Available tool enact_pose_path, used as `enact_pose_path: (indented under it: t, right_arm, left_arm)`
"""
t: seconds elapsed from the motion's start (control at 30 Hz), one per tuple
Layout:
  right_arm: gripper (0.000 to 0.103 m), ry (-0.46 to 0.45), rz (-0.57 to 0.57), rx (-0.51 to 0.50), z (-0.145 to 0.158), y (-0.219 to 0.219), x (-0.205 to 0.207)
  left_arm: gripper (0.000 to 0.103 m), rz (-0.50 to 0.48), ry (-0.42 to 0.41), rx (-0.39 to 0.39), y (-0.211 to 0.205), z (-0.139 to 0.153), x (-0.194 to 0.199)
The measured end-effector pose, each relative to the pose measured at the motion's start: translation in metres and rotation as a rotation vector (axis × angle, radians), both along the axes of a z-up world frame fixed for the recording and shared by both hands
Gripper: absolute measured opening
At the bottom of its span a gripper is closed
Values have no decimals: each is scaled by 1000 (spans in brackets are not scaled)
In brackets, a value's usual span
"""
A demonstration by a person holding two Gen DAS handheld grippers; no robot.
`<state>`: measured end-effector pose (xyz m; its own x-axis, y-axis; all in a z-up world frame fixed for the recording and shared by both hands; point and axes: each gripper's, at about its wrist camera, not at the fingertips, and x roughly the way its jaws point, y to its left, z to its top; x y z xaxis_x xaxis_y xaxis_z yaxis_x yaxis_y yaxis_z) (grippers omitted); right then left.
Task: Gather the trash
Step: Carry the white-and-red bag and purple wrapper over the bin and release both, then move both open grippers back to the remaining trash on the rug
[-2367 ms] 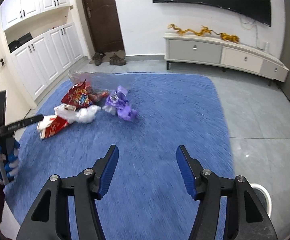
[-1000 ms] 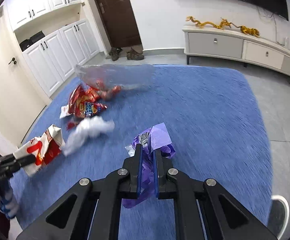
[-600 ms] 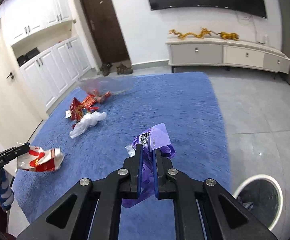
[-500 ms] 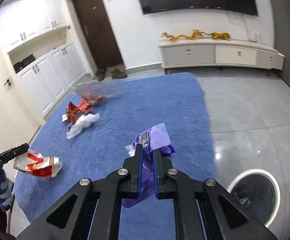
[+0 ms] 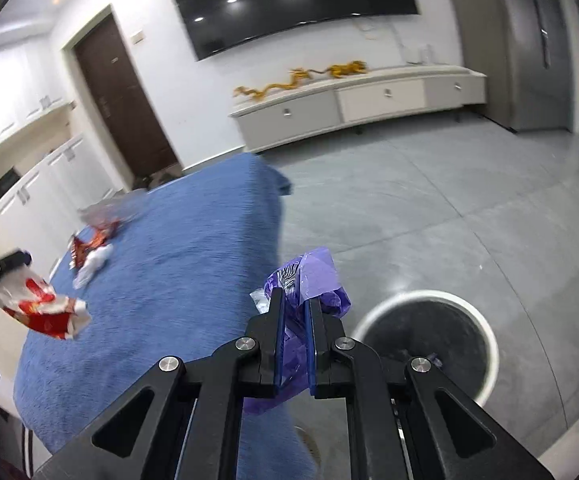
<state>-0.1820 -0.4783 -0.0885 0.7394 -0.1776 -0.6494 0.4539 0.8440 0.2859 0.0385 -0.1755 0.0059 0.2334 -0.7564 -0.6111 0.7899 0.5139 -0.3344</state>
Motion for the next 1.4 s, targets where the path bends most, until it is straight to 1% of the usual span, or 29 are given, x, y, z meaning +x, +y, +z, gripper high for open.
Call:
enact_pose_path:
  t: [0.07, 0.13, 0.17, 0.27, 0.33, 0.43, 0.5, 0.53, 0.57, 0.6, 0.63, 0.67, 0.73, 0.83, 1.0, 1.13, 1.17, 1.23, 1.4]
  right_arm:
    - [9, 7, -31, 18, -9, -14, -12]
    - [9, 18, -62, 37, -20, -28, -21]
    - [9, 23, -79, 51, -27, -35, -26]
    - [9, 36, -115, 80, -42, -52, -34]
    - [9, 46, -135, 94, -52, -63, -36]
    - [12, 61, -161, 106, -63, -78, -36]
    - [14, 68, -181, 110, -68, -86, -37]
    - [18, 74, -196, 112, -71, -91, -36]
    - [31, 82, -216, 115, -75, -96, -35]
    - [43, 87, -232, 116, -78, -100, -36]
    - [46, 90, -248, 117, -80, -103, -38]
    - [47, 92, -261, 119, -82, -106, -41]
    - [47, 98, -275, 124, -86, -110, -43]
    - [47, 107, -283, 127, -88, -108, -45]
    - [47, 103, -272, 114, -79, -97, -40]
    - [47, 85, -231, 62, -54, -80, -30]
    - [47, 81, -222, 51, -47, -75, -27]
    - [47, 67, -197, 22, -31, -61, -21]
    - [48, 36, -142, -33, 4, -29, -7]
  left_arm:
    - [19, -53, -11, 4, -36, 3, -8]
    - [19, -117, -15, 15, -82, 2, -19]
    - [19, -134, -14, 19, -95, 0, -22]
    - [19, -207, -10, 45, -158, -11, -37]
    - [19, -236, 1, 57, -186, -19, -43]
    - [27, -265, 17, 73, -233, -34, -49]
    - [33, -286, 53, 81, -262, -46, -50]
    - [41, -294, 66, 86, -273, -51, -50]
    - [53, -296, 74, 94, -283, -57, -50]
    - [57, -293, 84, 100, -292, -63, -50]
    - [58, -293, 95, 103, -296, -68, -50]
    - [58, -297, 113, 111, -299, -74, -49]
    - [58, -297, 122, 116, -299, -78, -49]
    - [58, -282, 93, 121, -290, -76, -48]
    - [58, -222, 38, 96, -253, -58, -38]
    - [58, -172, -31, 80, -213, -40, -30]
    - [60, -153, -44, 76, -201, -36, -27]
    - [64, -120, -60, 64, -178, -30, -22]
    - [64, -40, -95, 53, -115, -20, -5]
